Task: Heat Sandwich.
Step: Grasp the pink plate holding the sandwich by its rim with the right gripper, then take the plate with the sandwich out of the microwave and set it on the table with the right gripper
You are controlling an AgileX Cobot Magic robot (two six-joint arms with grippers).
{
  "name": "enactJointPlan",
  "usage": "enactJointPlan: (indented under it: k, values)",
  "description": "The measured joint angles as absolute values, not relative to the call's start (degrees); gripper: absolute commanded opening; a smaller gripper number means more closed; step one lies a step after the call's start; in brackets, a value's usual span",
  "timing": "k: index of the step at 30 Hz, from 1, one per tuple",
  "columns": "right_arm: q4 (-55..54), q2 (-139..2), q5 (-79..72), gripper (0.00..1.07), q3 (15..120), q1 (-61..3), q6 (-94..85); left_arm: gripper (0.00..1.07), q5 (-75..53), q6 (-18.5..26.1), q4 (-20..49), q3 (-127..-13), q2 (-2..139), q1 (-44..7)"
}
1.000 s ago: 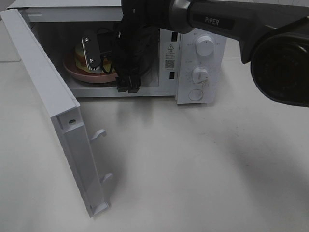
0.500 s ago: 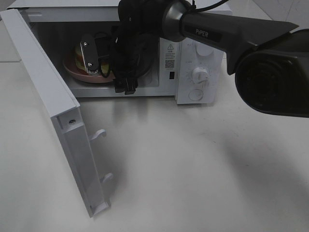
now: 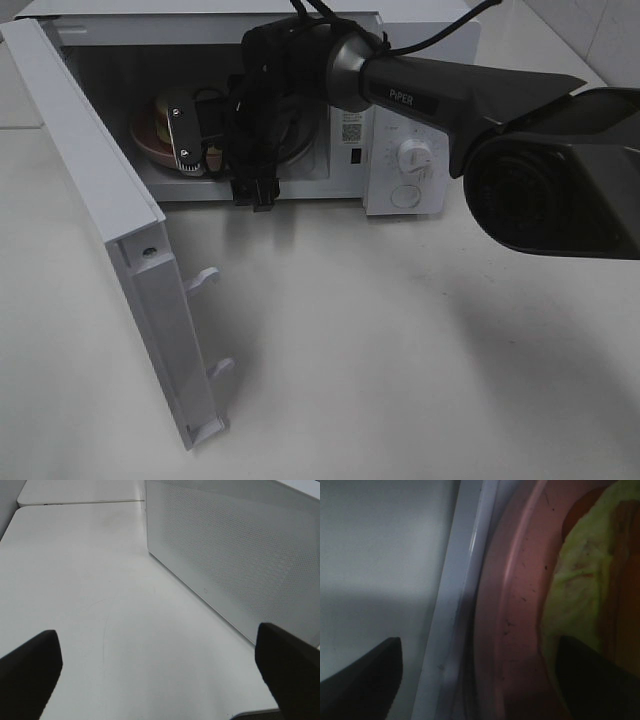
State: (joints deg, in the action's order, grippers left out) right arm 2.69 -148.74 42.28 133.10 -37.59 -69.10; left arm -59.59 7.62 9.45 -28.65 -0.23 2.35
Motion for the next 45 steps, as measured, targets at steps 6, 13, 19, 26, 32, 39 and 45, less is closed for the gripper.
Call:
enactJointPlan:
  k: [6,13,19,26,32,39,45]
  values:
    - [2.1,-148.7,42.2,0.7,133.2,-37.6,-69.0,1.01,-59.6,7.6,9.5,-28.6,-0.2,2.3]
    - [1.5,-148.7,42.6,0.21,133.2,-37.6,-66.9,1.01,-59.6,7.6,9.5,-28.6,-0.2,2.3]
    - [1.3,-148.1,43.4,0.0,133.4,-38.2,-66.8,1.01,-59.6,7.6,9.5,-28.6,-0.2,2.3]
    - [1.6,-148.0,43.7,0.01,133.4,-38.2,-67.2,1.01,-59.6,7.6,9.5,-28.6,-0.2,2.3]
    - [1.7,-147.8,44.6,0.01,133.4,-38.2,-67.6,1.01,-59.6,7.6,9.5,-28.6,-0.2,2.3]
    - [1.7,-146.9,46.2,0.0,133.2,-38.2,-69.7,1.01,-59.6,7.6,9.5,-28.6,-0.2,2.3]
    - [1.6,-143.2,44.5,0.0,127.4,-38.0,-73.7,1.01,-59.6,7.6,9.5,-28.6,-0.2,2.3]
